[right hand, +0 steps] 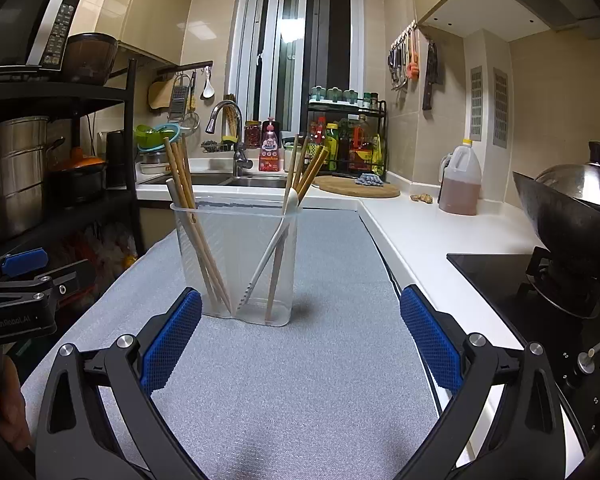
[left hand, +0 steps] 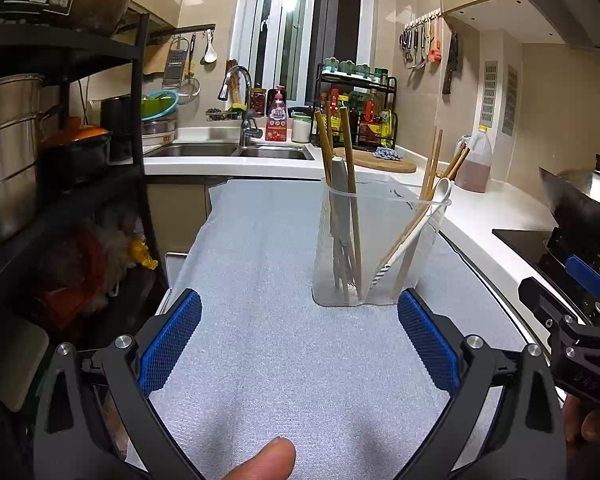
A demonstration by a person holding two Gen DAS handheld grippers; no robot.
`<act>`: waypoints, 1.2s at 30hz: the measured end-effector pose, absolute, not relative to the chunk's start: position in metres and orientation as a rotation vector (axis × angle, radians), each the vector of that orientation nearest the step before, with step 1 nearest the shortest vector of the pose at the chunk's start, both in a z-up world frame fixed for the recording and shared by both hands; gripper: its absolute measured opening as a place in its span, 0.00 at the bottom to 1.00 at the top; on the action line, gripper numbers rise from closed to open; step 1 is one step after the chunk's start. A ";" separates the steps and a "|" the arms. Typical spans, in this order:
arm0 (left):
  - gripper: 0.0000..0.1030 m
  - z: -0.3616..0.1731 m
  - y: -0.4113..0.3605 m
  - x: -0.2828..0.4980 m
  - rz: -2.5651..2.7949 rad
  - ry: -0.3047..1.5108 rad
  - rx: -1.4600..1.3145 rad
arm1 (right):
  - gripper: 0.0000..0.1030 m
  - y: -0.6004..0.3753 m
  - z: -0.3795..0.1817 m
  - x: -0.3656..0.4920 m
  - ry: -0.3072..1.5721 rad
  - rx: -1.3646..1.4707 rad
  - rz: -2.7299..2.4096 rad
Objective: Organize utensils
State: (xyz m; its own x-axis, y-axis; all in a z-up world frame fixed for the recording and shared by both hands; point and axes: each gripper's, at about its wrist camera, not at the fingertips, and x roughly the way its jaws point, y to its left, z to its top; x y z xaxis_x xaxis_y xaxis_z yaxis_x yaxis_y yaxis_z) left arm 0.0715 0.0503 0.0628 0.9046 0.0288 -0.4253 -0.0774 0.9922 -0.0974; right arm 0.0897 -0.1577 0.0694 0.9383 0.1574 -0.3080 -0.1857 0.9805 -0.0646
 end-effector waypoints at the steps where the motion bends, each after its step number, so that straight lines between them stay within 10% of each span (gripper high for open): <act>1: 0.93 0.063 0.050 0.071 0.056 0.437 -0.113 | 0.95 -0.158 0.069 0.089 0.306 -0.094 0.175; 36: 0.93 0.065 0.043 0.071 0.050 0.432 -0.089 | 0.95 -0.161 0.070 0.090 0.309 -0.097 0.173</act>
State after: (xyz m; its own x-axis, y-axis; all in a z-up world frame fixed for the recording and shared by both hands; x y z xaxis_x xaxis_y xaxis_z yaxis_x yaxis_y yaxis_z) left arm 0.0705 0.0429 0.0648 0.9069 0.0296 -0.4203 -0.0674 0.9949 -0.0753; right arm 0.0898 -0.1606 0.0697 0.9381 0.1539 -0.3103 -0.1834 0.9807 -0.0680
